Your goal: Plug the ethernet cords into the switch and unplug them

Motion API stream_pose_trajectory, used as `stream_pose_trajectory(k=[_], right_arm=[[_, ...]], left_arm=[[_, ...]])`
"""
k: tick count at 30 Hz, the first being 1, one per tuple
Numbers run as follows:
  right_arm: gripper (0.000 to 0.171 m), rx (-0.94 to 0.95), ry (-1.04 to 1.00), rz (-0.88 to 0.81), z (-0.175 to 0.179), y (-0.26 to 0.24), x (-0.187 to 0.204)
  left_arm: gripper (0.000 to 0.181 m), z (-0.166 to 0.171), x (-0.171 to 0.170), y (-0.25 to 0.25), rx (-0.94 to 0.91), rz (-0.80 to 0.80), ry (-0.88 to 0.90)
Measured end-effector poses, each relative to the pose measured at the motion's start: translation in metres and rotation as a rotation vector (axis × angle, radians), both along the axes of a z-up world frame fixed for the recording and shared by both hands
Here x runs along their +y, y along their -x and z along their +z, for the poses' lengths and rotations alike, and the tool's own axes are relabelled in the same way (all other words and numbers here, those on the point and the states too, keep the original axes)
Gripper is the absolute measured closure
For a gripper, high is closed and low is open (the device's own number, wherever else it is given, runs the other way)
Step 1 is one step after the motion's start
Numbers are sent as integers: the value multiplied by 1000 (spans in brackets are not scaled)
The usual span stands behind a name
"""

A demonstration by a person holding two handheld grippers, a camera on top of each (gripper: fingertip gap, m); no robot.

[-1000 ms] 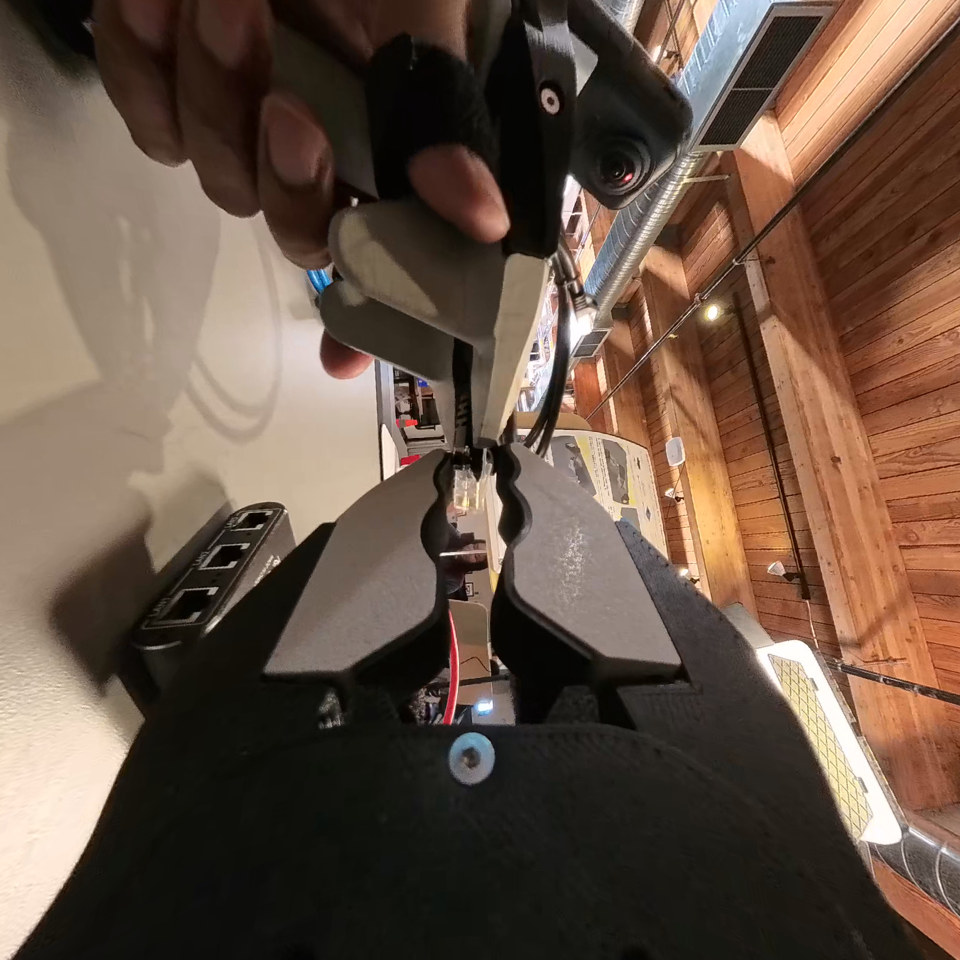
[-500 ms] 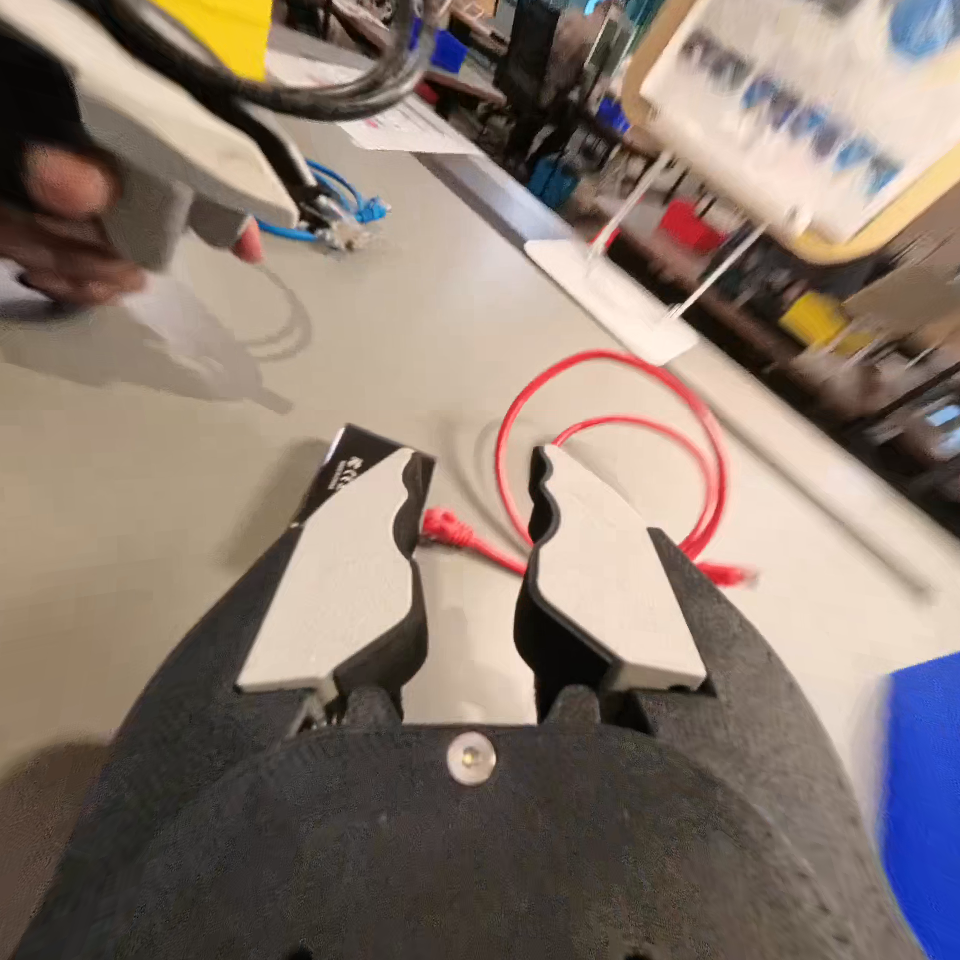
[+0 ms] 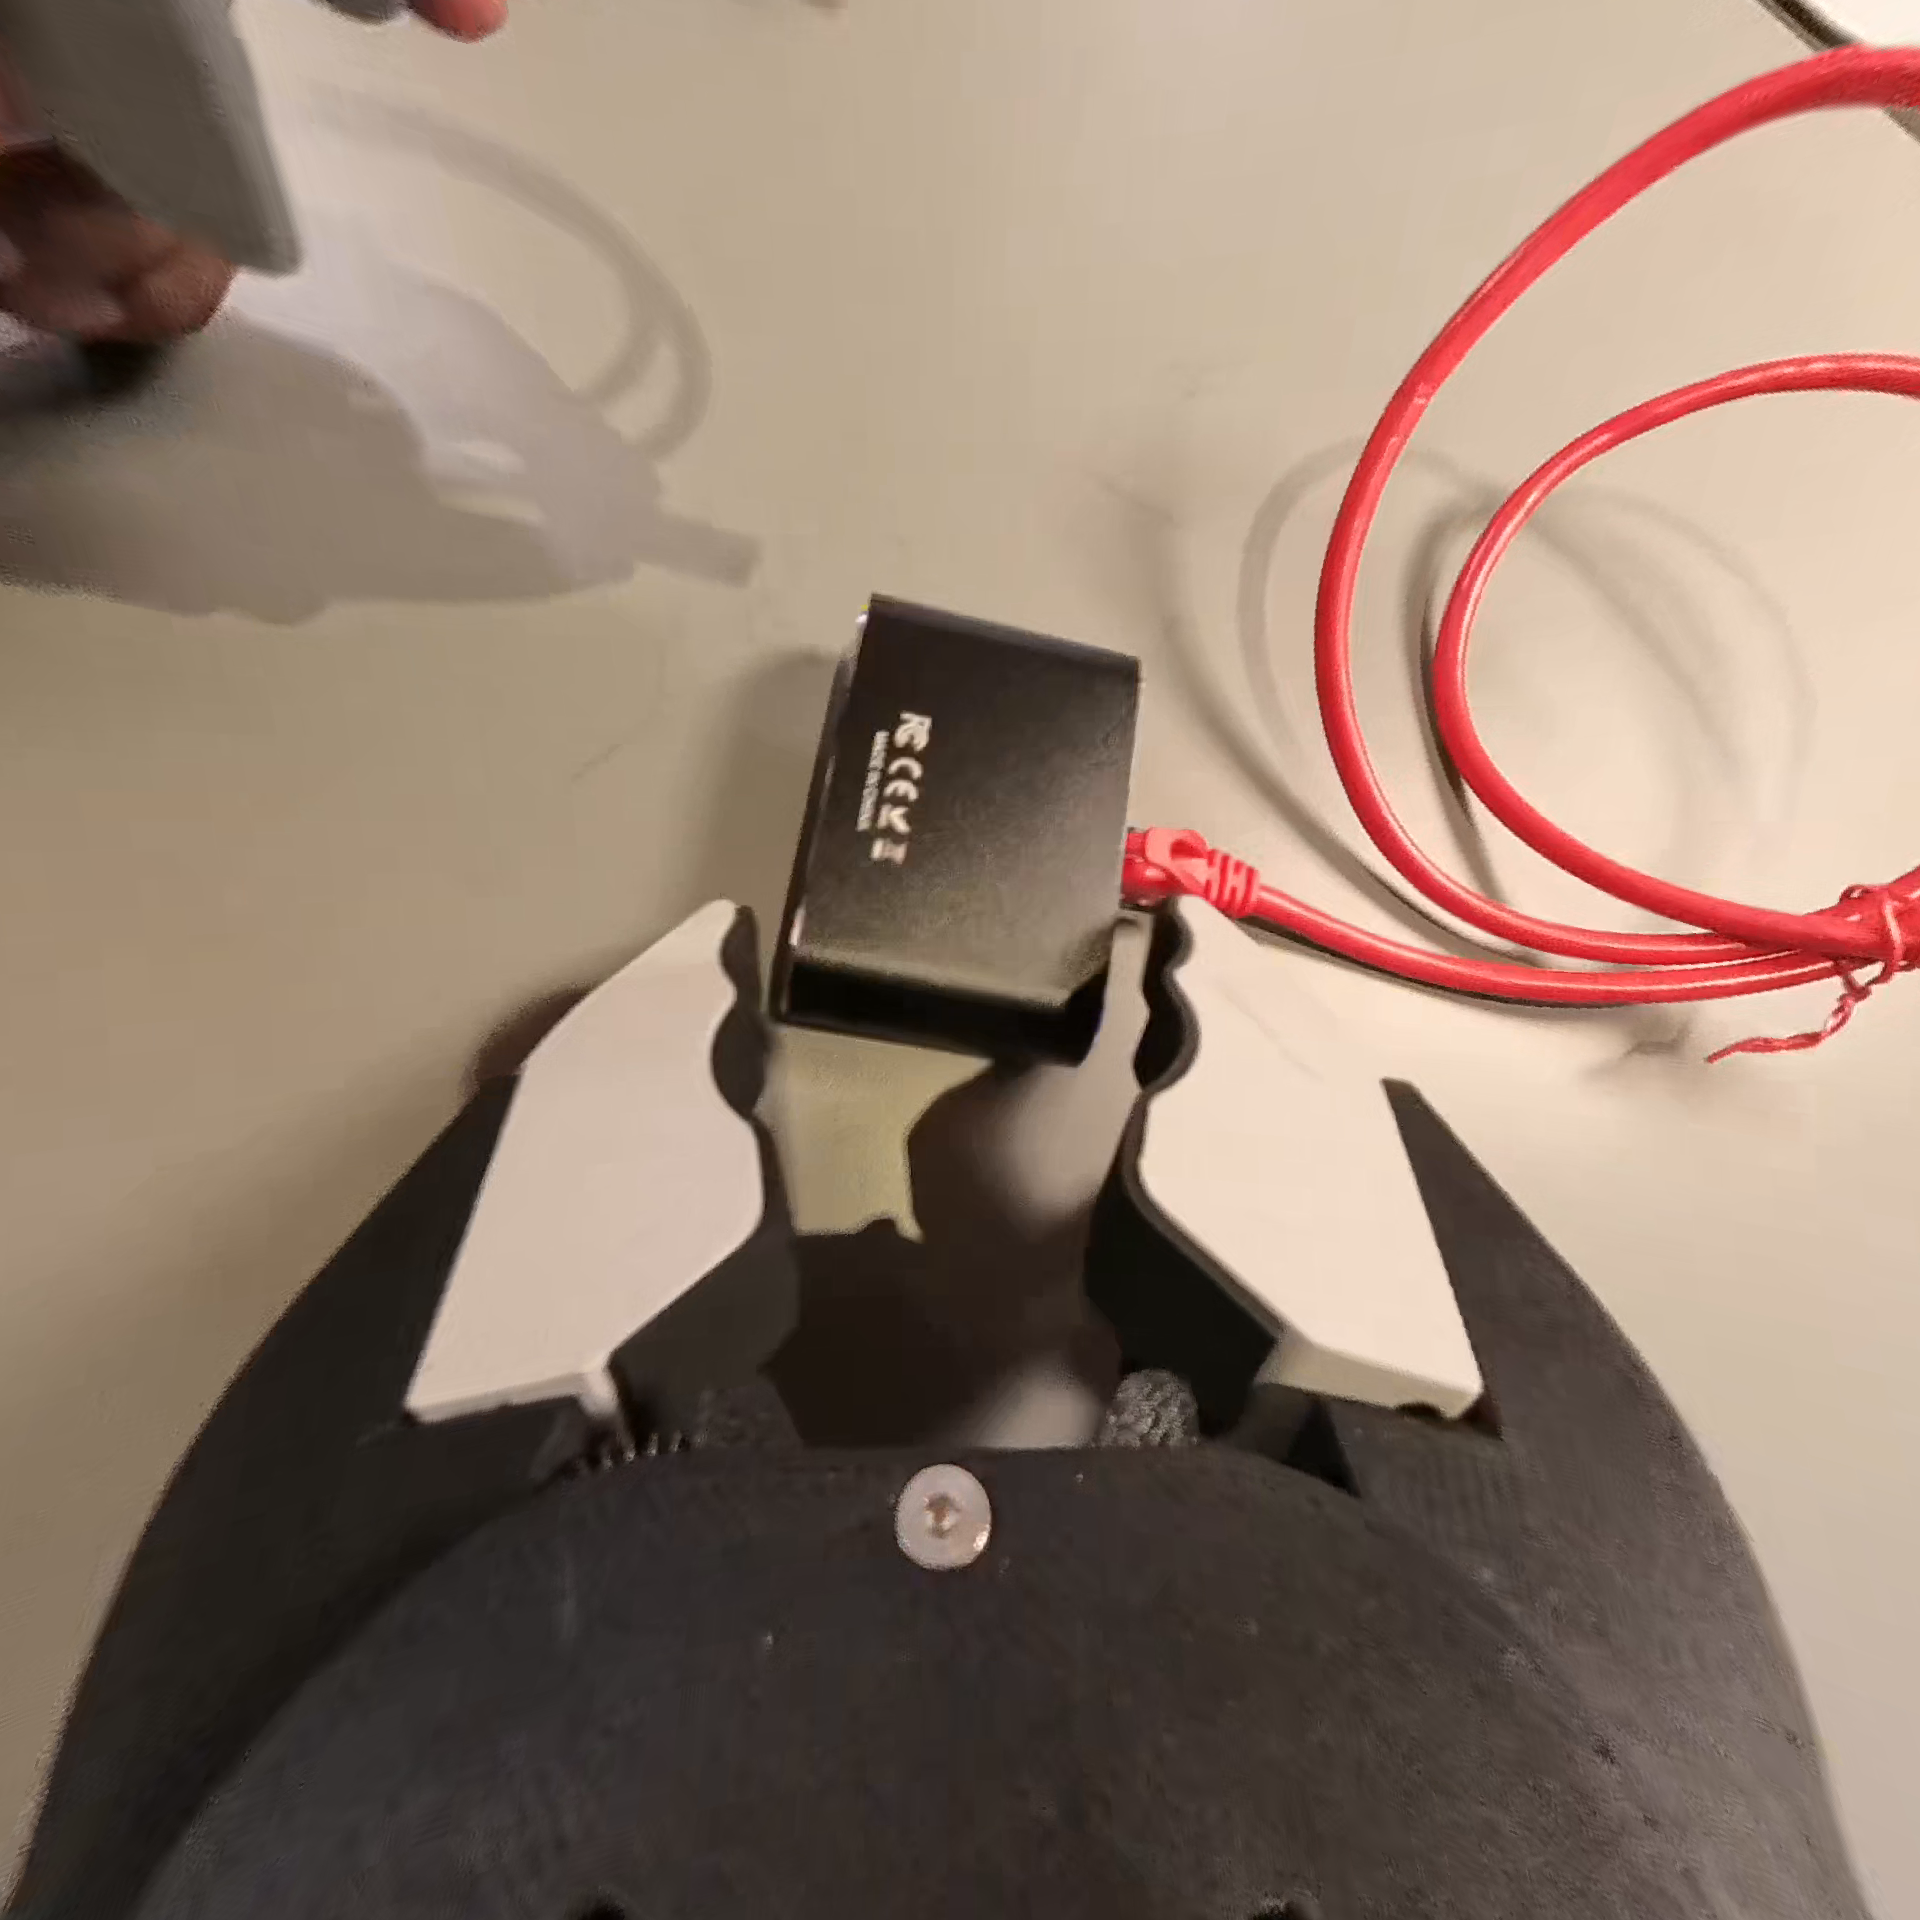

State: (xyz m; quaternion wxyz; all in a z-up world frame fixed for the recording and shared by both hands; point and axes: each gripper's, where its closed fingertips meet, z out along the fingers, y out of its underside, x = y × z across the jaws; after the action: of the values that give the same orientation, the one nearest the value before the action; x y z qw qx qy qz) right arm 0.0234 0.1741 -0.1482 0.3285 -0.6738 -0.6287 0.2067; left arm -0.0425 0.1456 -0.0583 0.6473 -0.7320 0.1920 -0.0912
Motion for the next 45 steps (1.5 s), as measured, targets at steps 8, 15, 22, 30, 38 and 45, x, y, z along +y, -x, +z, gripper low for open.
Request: stream_pose_trajectory(k=[8, 15, 22, 30, 38, 45], right_arm=[[111, 35, 36, -79, 5, 1, 14], [112, 248, 246, -113, 30, -5, 23], [111, 88, 108, -76, 10, -14, 18], [105, -26, 15, -77, 0, -25, 18], [85, -61, 91, -13, -3, -26, 9], [90, -106, 123, -18, -5, -29, 13]], left_arm=[[169, -3, -1, -5, 38, -12, 2], [169, -10, 0, -13, 103, -27, 22], [169, -11, 0, -14, 115, -32, 25], [169, -12, 0, -16, 127, -36, 29], [169, -14, 0, -18, 141, -42, 34], [169, -16, 0, -19, 159, -45, 39]])
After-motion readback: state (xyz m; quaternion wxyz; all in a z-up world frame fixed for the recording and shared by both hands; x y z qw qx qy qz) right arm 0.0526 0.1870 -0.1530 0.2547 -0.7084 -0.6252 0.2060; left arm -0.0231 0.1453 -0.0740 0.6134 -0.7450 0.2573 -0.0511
